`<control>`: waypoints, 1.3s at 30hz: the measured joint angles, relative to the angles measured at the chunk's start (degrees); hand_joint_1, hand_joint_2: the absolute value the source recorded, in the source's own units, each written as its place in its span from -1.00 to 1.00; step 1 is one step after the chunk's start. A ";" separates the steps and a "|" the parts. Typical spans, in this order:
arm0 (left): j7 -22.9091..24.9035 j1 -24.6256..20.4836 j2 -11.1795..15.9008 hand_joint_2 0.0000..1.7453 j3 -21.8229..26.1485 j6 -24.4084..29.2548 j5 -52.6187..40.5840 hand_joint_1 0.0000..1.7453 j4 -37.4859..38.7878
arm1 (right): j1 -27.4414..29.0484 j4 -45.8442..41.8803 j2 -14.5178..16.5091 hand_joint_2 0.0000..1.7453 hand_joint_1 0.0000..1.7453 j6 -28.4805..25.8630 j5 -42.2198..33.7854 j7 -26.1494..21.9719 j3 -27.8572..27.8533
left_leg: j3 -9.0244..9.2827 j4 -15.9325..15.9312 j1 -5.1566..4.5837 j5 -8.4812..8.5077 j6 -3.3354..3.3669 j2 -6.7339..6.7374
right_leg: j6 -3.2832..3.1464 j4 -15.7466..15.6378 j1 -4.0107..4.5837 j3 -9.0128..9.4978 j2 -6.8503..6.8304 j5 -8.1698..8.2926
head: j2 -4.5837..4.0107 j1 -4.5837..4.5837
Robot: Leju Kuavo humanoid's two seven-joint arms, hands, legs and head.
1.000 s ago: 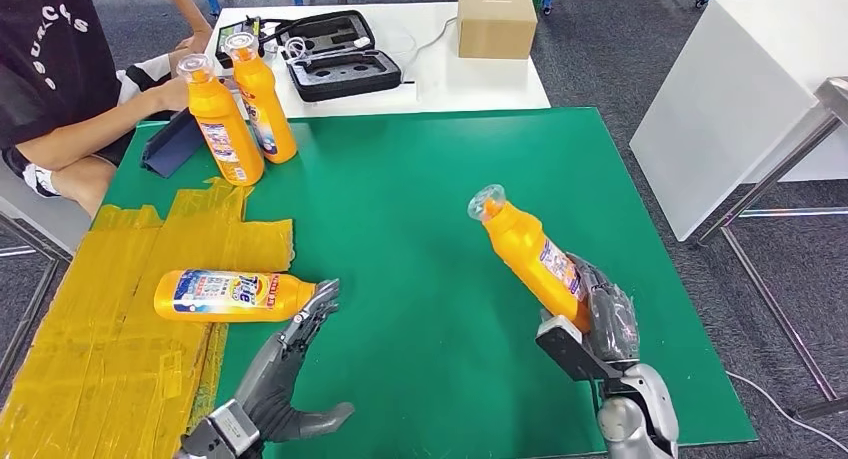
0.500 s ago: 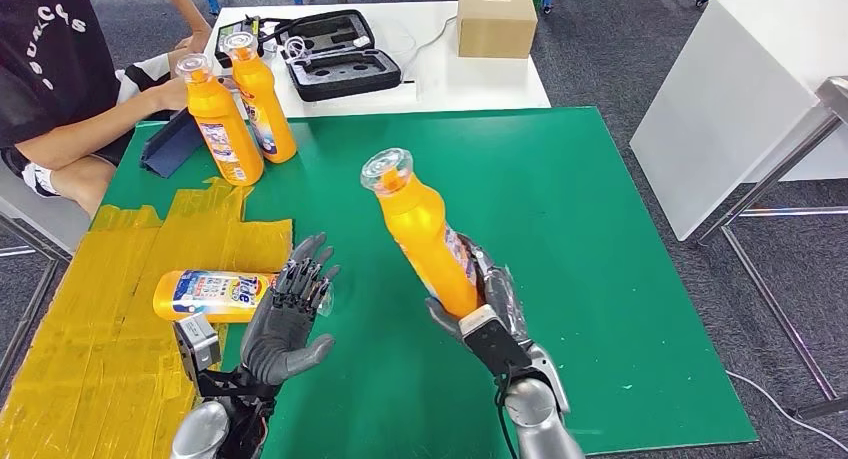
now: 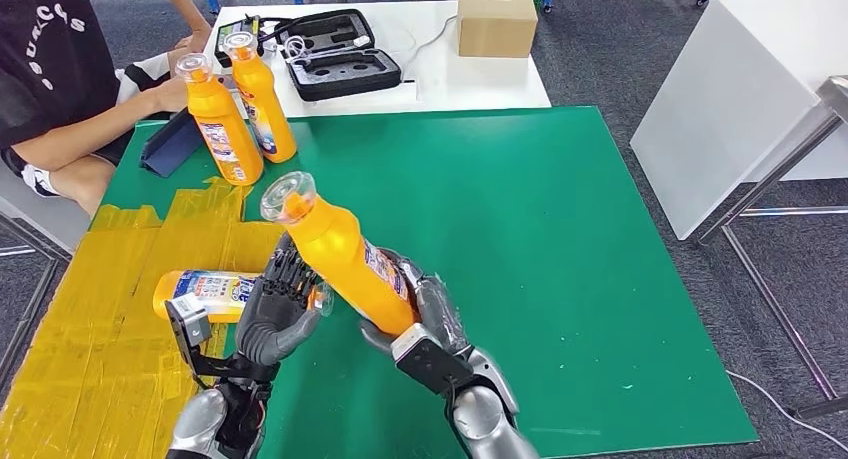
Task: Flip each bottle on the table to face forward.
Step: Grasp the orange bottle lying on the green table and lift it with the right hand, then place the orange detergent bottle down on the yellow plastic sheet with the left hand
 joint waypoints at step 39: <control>-0.02 -0.02 -0.37 1.00 5.03 1.05 1.46 1.00 0.58 | -5.92 22.60 -1.14 1.00 1.00 -12.93 17.11 6.95 11.91 | -0.03 0.00 0.00 0.00 0.00 0.00 | 0.00 0.00 0.00 -0.05 -0.01 0.00 | 0.00 0.02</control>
